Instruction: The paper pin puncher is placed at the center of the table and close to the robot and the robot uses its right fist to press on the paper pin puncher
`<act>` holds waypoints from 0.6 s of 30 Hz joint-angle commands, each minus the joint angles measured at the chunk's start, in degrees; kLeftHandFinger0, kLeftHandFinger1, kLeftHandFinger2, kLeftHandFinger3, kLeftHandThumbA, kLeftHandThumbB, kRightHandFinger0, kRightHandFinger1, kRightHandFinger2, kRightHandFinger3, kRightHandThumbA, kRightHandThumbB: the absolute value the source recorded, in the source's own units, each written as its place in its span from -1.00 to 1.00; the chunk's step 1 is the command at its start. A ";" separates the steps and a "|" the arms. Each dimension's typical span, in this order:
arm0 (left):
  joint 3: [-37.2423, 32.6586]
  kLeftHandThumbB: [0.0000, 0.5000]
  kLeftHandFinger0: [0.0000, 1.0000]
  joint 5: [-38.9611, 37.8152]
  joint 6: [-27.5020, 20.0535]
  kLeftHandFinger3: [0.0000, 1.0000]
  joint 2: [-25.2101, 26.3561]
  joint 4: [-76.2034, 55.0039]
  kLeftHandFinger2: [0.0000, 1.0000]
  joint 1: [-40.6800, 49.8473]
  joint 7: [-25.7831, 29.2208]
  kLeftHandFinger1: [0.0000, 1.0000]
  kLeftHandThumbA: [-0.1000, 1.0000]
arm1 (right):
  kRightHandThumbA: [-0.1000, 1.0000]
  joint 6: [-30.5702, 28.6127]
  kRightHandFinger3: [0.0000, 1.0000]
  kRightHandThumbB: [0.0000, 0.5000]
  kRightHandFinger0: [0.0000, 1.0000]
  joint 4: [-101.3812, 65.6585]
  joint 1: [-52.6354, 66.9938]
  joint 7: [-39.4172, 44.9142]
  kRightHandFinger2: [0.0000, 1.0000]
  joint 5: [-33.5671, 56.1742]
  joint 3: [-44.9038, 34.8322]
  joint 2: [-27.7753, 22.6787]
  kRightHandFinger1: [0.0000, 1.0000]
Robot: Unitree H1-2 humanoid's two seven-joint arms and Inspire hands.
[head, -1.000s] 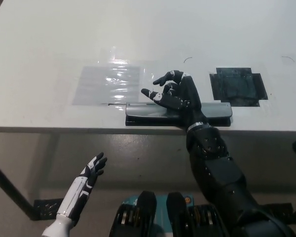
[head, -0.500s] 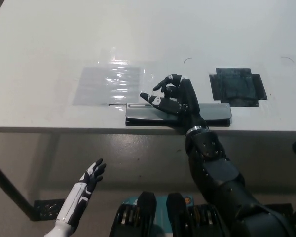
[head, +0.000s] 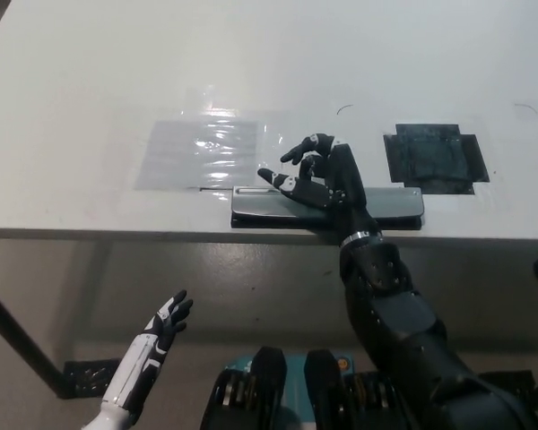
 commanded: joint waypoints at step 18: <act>0.36 0.33 1.00 0.21 -0.95 1.00 0.93 -1.39 1.00 -1.07 -0.77 1.00 1.00 | 1.00 35.94 -1.00 -0.49 -1.00 -94.45 11.93 1.78 -1.00 11.84 0.95 -10.74 -1.00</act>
